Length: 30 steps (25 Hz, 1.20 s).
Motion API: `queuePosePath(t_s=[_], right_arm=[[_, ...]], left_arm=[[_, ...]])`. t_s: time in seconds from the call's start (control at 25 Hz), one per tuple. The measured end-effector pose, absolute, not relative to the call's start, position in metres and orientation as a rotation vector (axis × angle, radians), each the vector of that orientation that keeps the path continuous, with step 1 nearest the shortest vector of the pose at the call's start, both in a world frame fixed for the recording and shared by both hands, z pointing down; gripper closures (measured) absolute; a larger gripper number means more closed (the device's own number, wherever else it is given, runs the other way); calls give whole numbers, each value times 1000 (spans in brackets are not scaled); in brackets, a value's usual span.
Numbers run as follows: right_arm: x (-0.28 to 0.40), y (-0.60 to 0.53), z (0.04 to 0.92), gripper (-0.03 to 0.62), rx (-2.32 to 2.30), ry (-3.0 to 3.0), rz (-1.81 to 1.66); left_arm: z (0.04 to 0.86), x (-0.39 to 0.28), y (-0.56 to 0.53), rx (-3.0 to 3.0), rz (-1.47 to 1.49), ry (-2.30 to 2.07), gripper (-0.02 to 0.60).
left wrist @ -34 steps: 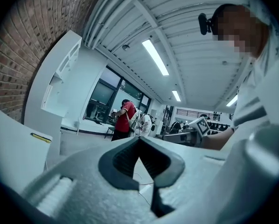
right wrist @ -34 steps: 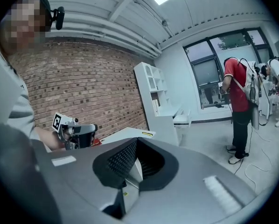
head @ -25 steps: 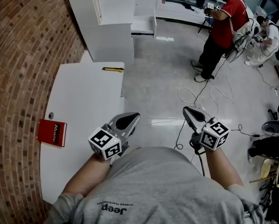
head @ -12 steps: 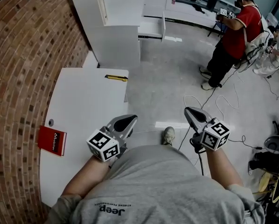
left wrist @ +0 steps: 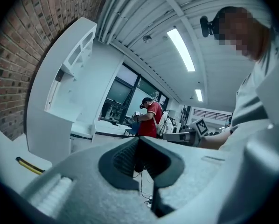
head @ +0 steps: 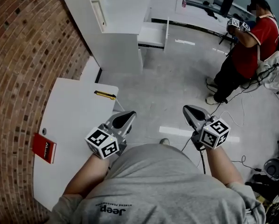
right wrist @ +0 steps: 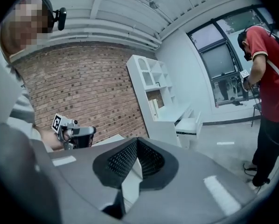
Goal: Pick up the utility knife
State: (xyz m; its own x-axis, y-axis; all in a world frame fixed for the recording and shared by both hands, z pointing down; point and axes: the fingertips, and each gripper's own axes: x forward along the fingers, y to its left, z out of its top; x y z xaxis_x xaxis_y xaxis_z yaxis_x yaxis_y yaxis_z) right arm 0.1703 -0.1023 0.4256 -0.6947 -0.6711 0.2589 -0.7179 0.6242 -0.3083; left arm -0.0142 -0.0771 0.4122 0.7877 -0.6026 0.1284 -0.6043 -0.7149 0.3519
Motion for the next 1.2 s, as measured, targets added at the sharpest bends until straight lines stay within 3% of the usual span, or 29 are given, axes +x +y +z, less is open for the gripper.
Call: queuePosePath(t_s=[0.44,1.2], right_arm=[[245,-195,425,585,1167,-2731,622],[208,-231,423,585,1511,-2570,621]], left_arm=[[406,72,-170,2619,52,-904,581],[414,41,-250,2705,90,-565,581]])
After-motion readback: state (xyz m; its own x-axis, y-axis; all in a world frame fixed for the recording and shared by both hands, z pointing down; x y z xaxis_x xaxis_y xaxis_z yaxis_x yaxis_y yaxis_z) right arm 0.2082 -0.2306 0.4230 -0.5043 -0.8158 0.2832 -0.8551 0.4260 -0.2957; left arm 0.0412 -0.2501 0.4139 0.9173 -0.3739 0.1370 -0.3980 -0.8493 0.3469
